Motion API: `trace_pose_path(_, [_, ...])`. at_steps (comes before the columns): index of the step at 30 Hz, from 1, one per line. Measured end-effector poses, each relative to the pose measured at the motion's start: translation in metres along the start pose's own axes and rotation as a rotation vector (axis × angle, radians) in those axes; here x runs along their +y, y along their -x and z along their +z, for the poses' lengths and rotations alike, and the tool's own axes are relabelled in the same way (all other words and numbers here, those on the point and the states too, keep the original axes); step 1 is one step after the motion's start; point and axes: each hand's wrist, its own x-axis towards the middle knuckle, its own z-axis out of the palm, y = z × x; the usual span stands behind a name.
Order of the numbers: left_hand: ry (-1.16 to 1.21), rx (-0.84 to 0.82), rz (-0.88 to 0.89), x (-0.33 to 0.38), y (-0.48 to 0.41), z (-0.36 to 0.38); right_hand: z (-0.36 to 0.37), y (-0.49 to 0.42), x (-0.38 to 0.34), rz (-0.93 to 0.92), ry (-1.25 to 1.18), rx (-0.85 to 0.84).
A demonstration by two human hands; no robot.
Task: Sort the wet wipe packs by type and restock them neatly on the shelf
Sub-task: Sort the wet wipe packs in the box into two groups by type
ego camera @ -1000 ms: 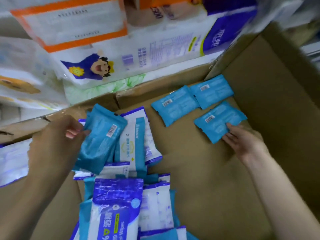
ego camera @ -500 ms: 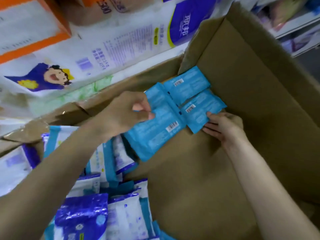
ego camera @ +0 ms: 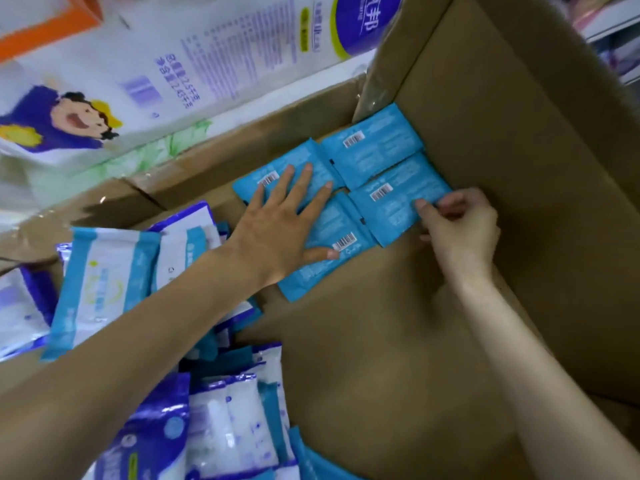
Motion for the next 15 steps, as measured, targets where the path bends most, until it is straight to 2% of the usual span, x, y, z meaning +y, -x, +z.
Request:
trace_pose_path(2, [-0.08, 0.047, 0.014, -0.006, -0.003, 0.004, 0.001, 0.009, 0.005, -0.362, 0.299, -0.036])
trace_pose_path(4, [-0.151, 0.126, 0.056, -0.012, -0.006, 0.007, 0.005, 0.014, 0.011, -0.518, 0.492, -0.158])
trace_pose_path(8, [-0.185, 0.164, 0.102, -0.019, -0.013, 0.009, 0.009, 0.014, 0.014, -0.498, 0.584, -0.232])
trace_pose_path(12, [-0.191, 0.122, 0.027, -0.019, -0.013, -0.005, 0.006, 0.017, 0.0, -0.42, 0.555, -0.259])
trace_pose_path(15, [-0.039, 0.127, -0.051, -0.012, 0.003, -0.028, 0.001, 0.034, -0.022, -0.406, 0.449, -0.233])
